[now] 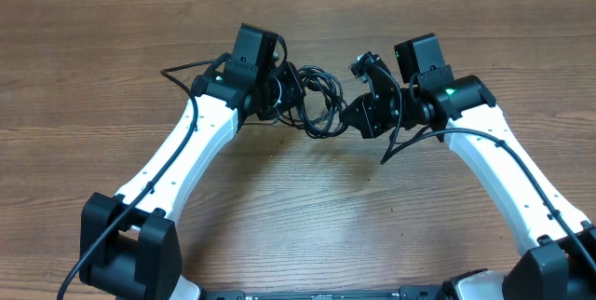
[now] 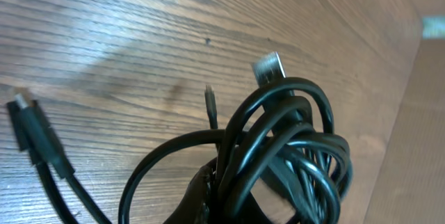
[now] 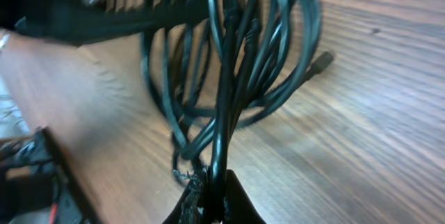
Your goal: Untangle cables
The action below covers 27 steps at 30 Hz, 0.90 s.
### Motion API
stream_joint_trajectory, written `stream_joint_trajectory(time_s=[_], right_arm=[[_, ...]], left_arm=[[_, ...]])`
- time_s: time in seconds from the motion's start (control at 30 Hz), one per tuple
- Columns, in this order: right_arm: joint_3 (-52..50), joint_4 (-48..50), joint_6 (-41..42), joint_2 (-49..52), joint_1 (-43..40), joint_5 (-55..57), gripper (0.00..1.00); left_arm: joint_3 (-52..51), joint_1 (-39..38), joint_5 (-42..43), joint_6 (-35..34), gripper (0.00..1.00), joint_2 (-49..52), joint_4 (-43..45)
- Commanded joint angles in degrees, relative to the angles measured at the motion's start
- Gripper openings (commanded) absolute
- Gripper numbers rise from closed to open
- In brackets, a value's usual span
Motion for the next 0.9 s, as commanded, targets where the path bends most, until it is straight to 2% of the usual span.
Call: stream_joint_trajectory(time_s=[0.0,0.43,0.53,0.63,0.7,0.73,0.8,0.87], right_arm=[[0.0,-1.7,-2.6,0.3,0.4,-6.6,0.04],[0.0,-5.2,-2.6,0.3,0.4,-8.5,0.04],[0.0,-4.8,-2.6,0.3,0.4,-8.5,0.04],[0.0,-3.9,-2.4,0.3,0.4,-6.8,0.04],[0.0,-3.0,-1.6,0.3,0.3,-4.1,0.13],[0.0,-2.3,-0.3,0.3,0.3,-1.7,0.22],[0.0,-1.2,2.6,0.3,0.3,3.1,0.47],[0.0,-0.2,3.8,0.3,0.3,7.7,0.61]], left_arm=[[0.7,0.9,-4.4,-6.4,0.04,0.2,1.2],[0.7,0.9,-10.7,-15.2,0.04,0.2,-0.4],[0.7,0.9,-10.4,-14.5,0.04,0.2,-0.4],[0.7,0.9,-9.7,-9.2,0.04,0.2,-0.5],[0.7,0.9,-9.0,-3.6,0.04,0.2,-0.5],[0.7,0.9,-8.4,-1.2,0.04,0.2,-0.5],[0.7,0.9,-8.1,3.6,0.04,0.2,-1.0],[0.7,0.9,-8.3,7.2,0.04,0.2,-1.9]])
